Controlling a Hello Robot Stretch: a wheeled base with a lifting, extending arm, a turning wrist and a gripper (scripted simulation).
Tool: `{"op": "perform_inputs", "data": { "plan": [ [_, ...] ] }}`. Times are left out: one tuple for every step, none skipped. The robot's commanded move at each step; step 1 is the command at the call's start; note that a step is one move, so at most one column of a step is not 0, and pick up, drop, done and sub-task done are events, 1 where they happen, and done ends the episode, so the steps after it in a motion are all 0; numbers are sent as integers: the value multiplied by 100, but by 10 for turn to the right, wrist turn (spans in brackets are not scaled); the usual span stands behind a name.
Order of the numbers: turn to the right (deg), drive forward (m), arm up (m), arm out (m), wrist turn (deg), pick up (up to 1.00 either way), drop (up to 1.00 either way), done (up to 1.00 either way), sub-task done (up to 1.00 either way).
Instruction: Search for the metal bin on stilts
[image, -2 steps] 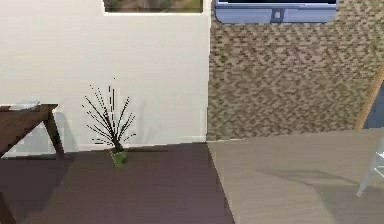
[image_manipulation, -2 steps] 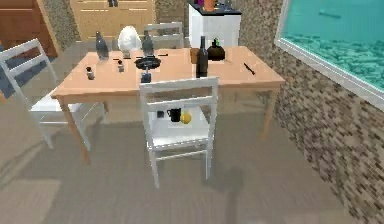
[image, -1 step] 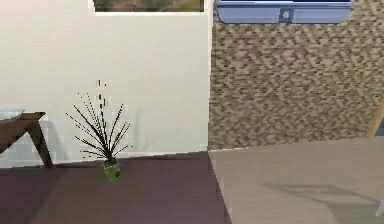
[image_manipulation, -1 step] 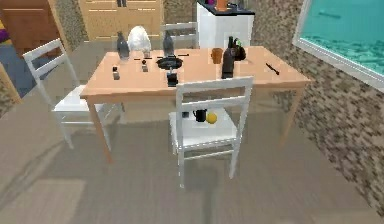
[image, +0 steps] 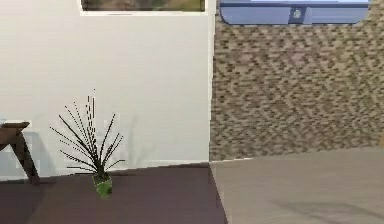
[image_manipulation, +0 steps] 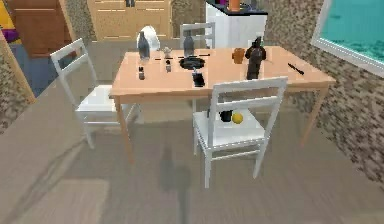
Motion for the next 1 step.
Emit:
{"op": "perform_inputs", "data": {
  "plan": [
    [390,0,0,0,0,0,0,0,0]
  ]
}}
